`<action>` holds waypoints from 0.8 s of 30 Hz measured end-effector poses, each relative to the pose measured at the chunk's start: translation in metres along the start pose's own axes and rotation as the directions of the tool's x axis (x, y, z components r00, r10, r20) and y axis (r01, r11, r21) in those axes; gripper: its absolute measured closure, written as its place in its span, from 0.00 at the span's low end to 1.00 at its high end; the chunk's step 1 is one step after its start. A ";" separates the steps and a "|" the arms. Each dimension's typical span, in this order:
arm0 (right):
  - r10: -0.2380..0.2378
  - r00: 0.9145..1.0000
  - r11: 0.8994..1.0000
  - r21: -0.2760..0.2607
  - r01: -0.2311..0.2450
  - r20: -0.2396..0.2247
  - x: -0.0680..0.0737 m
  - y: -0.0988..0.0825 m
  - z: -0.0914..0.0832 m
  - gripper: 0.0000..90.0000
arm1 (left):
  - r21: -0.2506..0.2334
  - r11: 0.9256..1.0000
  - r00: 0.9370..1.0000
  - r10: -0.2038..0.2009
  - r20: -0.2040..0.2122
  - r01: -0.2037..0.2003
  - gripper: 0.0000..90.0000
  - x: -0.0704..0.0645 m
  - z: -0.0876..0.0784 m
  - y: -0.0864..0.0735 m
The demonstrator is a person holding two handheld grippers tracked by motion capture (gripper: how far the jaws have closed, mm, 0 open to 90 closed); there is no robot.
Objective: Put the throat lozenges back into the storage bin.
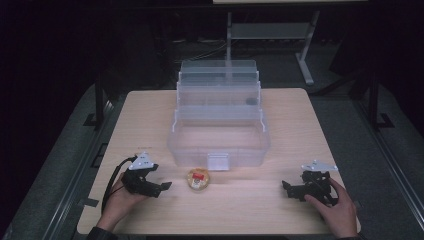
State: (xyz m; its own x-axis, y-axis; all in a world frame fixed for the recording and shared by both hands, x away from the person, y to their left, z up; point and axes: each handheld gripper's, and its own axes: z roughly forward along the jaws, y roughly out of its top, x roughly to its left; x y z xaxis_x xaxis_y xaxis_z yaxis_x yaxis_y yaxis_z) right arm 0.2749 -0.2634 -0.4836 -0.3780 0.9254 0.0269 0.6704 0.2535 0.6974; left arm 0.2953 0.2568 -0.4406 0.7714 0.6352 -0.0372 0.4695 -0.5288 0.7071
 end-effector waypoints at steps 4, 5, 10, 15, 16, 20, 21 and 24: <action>0.000 1.000 1.000 0.000 0.000 0.000 0.000 0.000 0.000 0.00 | 0.000 1.000 1.000 0.006 0.010 -0.006 0.15 -0.003 0.003 0.004; 0.000 1.000 1.000 0.000 0.000 0.000 0.000 0.000 0.000 0.00 | 0.003 1.000 1.000 0.011 0.012 -0.011 0.15 -0.004 0.004 0.004; 0.000 1.000 1.000 0.000 0.000 0.000 0.000 0.000 0.000 0.00 | 0.007 1.000 0.999 0.022 0.023 -0.023 0.15 -0.008 0.008 0.009; 0.000 1.000 1.000 0.000 0.000 0.000 0.000 0.000 0.000 0.00 | 0.009 1.000 0.999 0.026 0.035 -0.026 0.15 -0.010 0.011 0.012; 0.000 1.000 1.000 0.000 0.000 0.000 0.000 0.000 0.000 0.00 | 0.009 1.000 0.999 0.026 0.035 -0.026 0.15 -0.010 0.011 0.012; 0.000 1.000 1.000 0.000 0.000 0.000 0.000 0.000 0.000 0.00 | 0.009 1.000 0.999 0.029 0.039 -0.029 0.15 -0.012 0.013 0.015; 0.000 1.000 1.000 0.000 0.000 0.000 0.000 0.000 0.000 0.00 | 0.007 0.999 0.999 0.032 0.039 -0.032 0.15 -0.012 0.013 0.016; 0.000 1.000 1.000 0.000 0.000 0.000 0.000 0.000 0.000 0.00 | 0.008 0.999 0.998 0.041 0.047 -0.042 0.15 -0.015 0.016 0.020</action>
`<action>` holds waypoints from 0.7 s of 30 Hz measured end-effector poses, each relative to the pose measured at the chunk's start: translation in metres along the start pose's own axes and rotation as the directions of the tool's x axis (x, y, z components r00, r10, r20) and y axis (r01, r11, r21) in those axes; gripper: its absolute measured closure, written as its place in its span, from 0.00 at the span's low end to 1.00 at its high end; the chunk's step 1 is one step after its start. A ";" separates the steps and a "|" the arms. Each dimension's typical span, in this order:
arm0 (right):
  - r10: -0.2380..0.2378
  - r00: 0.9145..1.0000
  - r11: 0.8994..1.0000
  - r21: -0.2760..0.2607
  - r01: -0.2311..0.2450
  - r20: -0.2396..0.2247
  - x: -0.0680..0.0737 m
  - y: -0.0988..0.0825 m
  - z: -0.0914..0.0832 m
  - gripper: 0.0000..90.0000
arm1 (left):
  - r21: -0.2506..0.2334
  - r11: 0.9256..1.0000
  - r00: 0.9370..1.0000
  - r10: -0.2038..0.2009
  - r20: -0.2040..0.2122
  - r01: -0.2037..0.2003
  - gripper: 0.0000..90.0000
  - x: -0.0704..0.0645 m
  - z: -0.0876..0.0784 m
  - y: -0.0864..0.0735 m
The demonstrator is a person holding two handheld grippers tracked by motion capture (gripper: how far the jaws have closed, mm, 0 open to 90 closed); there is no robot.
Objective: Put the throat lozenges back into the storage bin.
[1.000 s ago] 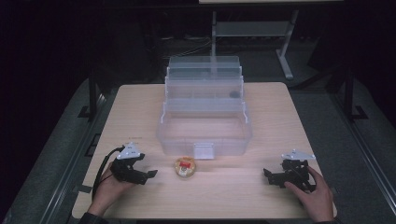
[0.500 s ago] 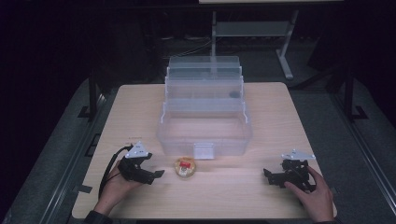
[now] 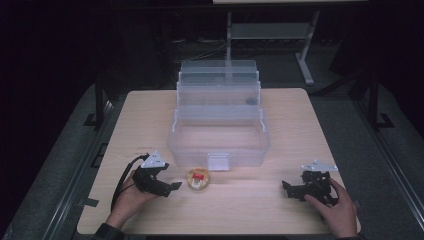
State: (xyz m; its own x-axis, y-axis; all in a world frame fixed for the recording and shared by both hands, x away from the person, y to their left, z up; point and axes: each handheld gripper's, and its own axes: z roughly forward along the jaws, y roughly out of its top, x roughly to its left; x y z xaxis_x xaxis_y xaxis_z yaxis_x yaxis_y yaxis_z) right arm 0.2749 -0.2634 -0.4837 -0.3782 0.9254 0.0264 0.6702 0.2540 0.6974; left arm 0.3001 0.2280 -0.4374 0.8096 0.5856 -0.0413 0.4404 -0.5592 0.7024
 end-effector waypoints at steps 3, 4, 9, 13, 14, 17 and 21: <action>0.000 1.000 1.000 0.000 0.000 0.000 0.000 0.000 0.000 0.00 | 0.001 1.000 1.000 0.003 0.003 -0.003 0.15 -0.001 0.002 0.002; 0.000 1.000 1.000 0.000 0.000 0.000 0.000 0.000 0.000 0.00 | 0.003 1.000 1.000 0.007 0.009 -0.007 0.15 -0.003 0.004 0.004; 0.000 1.000 1.000 0.000 0.000 0.000 0.000 0.000 0.000 0.00 | 0.006 1.000 1.000 0.016 0.016 -0.016 0.15 -0.006 0.007 0.008; 0.000 1.000 1.000 0.000 0.000 0.000 0.000 0.000 0.000 0.00 | 0.011 0.999 0.999 0.030 0.027 -0.030 0.15 -0.009 0.013 0.013; 0.000 1.000 1.000 0.000 0.000 0.000 0.000 0.000 0.000 0.00 | 0.010 0.999 0.999 0.033 0.028 -0.033 0.15 -0.010 0.014 0.014; 0.000 1.000 1.000 0.000 0.000 0.000 0.000 0.000 0.000 0.00 | 0.015 0.999 0.999 0.037 0.032 -0.038 0.15 -0.012 0.016 0.017; 0.000 1.000 1.000 0.000 0.000 0.000 0.000 0.000 0.000 0.00 | 0.015 0.999 0.999 0.039 0.037 -0.040 0.15 -0.014 0.019 0.019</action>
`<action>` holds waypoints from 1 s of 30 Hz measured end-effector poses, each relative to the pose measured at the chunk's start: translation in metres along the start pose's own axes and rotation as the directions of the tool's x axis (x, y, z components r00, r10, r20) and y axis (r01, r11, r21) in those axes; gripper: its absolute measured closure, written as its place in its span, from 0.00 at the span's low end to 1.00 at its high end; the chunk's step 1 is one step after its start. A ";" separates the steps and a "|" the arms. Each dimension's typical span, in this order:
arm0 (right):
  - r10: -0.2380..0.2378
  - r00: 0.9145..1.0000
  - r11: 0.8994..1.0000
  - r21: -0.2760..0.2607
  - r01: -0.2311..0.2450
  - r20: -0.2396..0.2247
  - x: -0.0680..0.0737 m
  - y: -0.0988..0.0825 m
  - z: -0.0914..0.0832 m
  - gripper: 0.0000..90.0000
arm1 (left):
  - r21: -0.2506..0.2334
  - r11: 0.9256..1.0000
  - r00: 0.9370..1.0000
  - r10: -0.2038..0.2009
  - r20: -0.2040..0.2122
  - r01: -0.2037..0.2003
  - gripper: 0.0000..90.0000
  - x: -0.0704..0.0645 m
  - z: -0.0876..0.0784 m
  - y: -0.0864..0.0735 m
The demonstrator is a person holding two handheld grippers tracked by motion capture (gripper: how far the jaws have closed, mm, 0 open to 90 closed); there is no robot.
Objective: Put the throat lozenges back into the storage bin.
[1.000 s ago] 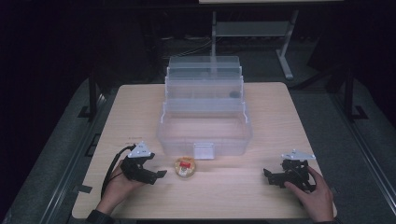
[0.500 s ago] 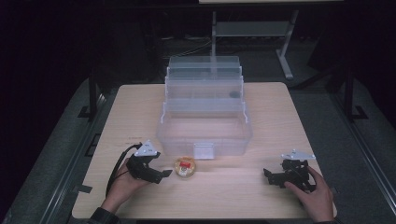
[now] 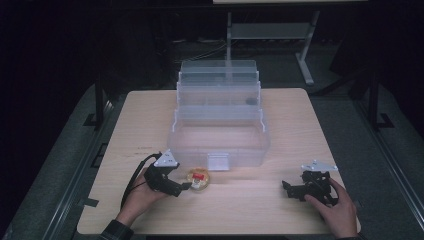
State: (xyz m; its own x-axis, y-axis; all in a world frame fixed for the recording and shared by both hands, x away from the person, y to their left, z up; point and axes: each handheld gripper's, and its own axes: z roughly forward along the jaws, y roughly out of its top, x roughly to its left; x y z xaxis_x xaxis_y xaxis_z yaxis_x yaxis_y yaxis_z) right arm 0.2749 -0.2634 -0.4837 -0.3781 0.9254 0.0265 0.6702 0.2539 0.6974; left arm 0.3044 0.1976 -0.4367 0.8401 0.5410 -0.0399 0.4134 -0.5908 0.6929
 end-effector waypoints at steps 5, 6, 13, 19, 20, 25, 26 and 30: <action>0.000 1.000 1.000 0.000 0.000 0.000 0.000 0.000 0.000 0.00 | 0.011 1.000 1.000 0.012 0.013 -0.013 0.15 -0.003 0.006 0.003; 0.000 1.000 1.000 0.000 0.000 0.000 0.000 0.000 0.000 0.00 | 0.013 1.000 1.000 0.012 0.016 -0.013 0.15 -0.004 0.007 0.004; 0.000 1.000 1.000 0.000 0.000 0.000 0.000 0.000 0.000 0.00 | 0.027 0.999 0.999 0.028 0.020 -0.028 0.15 -0.009 0.016 0.008; 0.000 1.000 1.000 0.000 0.000 0.000 0.000 0.000 0.000 0.00 | 0.041 0.998 0.998 0.048 0.028 -0.049 0.15 -0.012 0.024 0.012; 0.000 1.000 1.000 0.000 0.000 0.000 0.000 0.000 0.000 0.00 | 0.041 0.998 0.998 0.048 0.028 -0.049 0.15 -0.012 0.024 0.012; 0.000 1.000 1.000 0.000 0.000 0.000 0.000 0.000 0.000 0.00 | 0.048 0.998 0.998 0.050 0.027 -0.051 0.14 -0.015 0.031 0.015; 0.000 1.000 1.000 0.000 0.000 0.000 0.000 0.000 0.000 0.00 | 0.048 0.998 0.998 0.050 0.027 -0.051 0.14 -0.015 0.031 0.015; 0.000 1.000 1.000 0.000 0.000 0.000 0.000 0.000 0.000 0.00 | 0.052 0.997 0.998 0.056 0.028 -0.058 0.14 -0.017 0.035 0.016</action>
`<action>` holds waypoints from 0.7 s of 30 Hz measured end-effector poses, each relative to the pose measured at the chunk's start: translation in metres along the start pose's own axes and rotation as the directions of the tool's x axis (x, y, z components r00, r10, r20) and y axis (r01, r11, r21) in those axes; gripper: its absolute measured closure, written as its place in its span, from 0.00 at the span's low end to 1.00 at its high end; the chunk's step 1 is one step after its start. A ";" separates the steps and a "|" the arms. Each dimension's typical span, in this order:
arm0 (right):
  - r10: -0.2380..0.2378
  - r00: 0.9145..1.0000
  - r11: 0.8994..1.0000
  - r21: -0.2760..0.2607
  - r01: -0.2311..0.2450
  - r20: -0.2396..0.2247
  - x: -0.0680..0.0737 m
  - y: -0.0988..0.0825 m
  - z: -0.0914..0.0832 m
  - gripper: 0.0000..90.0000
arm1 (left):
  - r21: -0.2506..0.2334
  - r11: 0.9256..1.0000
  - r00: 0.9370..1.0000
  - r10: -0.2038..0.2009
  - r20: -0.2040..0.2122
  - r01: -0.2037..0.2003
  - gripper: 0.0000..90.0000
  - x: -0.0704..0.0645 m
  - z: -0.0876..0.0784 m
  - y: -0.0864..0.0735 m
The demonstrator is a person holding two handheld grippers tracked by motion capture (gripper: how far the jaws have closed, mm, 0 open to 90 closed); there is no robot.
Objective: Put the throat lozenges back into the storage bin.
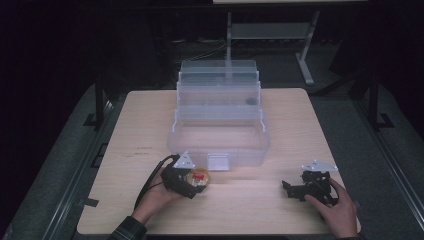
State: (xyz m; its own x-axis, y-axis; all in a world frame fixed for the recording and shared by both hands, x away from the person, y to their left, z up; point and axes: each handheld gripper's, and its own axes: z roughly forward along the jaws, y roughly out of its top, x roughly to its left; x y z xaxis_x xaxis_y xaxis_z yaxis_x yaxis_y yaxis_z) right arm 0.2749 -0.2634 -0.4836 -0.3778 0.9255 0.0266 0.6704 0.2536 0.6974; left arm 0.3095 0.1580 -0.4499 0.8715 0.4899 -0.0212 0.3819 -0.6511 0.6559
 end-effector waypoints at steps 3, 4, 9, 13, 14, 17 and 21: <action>0.000 1.000 1.000 0.000 0.000 0.000 0.000 0.000 0.000 0.00 | 0.011 1.000 1.000 0.008 -0.004 -0.008 0.14 -0.002 0.005 0.002; 0.000 1.000 1.000 0.000 0.000 0.000 0.000 0.000 0.000 0.00 | 0.014 1.000 1.000 0.011 -0.006 -0.011 0.14 -0.002 0.005 0.002; 0.000 1.000 1.000 0.000 0.000 0.000 0.000 0.000 0.000 0.00 | 0.020 1.000 1.000 0.009 -0.009 -0.009 0.14 -0.001 0.009 0.003; 0.000 1.000 1.000 0.000 0.000 0.000 0.000 0.000 0.000 0.00 | 0.033 0.999 1.000 0.009 -0.014 -0.009 0.14 -0.002 0.013 0.003; 0.000 1.000 1.000 0.000 0.000 0.000 0.000 0.000 0.000 0.00 | 0.033 0.999 1.000 0.009 -0.014 -0.009 0.14 -0.002 0.013 0.003; 0.000 1.000 1.000 0.000 0.000 0.000 0.000 0.000 0.000 0.00 | 0.044 0.999 1.000 0.011 -0.017 -0.010 0.14 -0.003 0.017 0.004; 0.000 1.000 1.000 0.000 0.000 0.000 0.000 0.000 0.000 0.00 | 0.057 0.998 1.000 0.008 -0.019 -0.007 0.14 -0.004 0.020 0.005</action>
State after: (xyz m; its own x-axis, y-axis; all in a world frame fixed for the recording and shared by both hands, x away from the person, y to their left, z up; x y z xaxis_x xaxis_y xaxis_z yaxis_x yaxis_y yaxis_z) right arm 0.2749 -0.2634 -0.4836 -0.3780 0.9254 0.0267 0.6704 0.2537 0.6972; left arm 0.3142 0.1414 -0.4619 0.8684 0.4959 -0.0015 0.3929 -0.6862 0.6121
